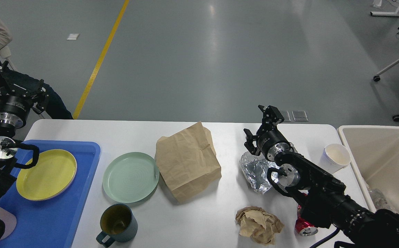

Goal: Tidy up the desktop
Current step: 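Raise the left gripper from rest and bring it over the table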

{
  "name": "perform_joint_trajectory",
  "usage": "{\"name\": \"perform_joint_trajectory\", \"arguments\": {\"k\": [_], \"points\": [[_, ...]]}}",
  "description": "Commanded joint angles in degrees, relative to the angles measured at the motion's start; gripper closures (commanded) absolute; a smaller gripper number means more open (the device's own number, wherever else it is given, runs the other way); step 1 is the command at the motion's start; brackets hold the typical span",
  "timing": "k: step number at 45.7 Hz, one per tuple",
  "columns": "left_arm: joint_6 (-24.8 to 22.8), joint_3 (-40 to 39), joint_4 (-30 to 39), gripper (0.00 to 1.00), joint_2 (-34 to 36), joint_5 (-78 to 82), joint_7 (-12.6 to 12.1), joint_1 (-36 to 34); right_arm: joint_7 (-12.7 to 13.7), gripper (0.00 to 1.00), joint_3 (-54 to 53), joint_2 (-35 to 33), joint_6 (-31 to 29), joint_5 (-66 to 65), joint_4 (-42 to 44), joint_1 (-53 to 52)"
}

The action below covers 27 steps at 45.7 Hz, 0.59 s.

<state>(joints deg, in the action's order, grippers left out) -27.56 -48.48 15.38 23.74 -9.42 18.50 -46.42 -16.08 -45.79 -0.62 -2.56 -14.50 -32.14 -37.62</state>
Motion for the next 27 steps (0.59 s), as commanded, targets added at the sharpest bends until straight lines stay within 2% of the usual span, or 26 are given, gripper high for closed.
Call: {"name": "perform_joint_trajectory", "arguments": {"k": [1, 27], "points": [[-0.3, 0.1, 0.0, 0.04, -0.1, 0.0, 0.2, 0.2, 0.0, 0.00, 0.0, 0.0, 0.0, 0.0, 0.1, 0.0], [-0.3, 1.1, 0.2, 0.04, -1.8, 0.0, -0.1, 1.1, 0.0, 0.00, 0.0, 0.0, 0.0, 0.0, 0.1, 0.0]]}}
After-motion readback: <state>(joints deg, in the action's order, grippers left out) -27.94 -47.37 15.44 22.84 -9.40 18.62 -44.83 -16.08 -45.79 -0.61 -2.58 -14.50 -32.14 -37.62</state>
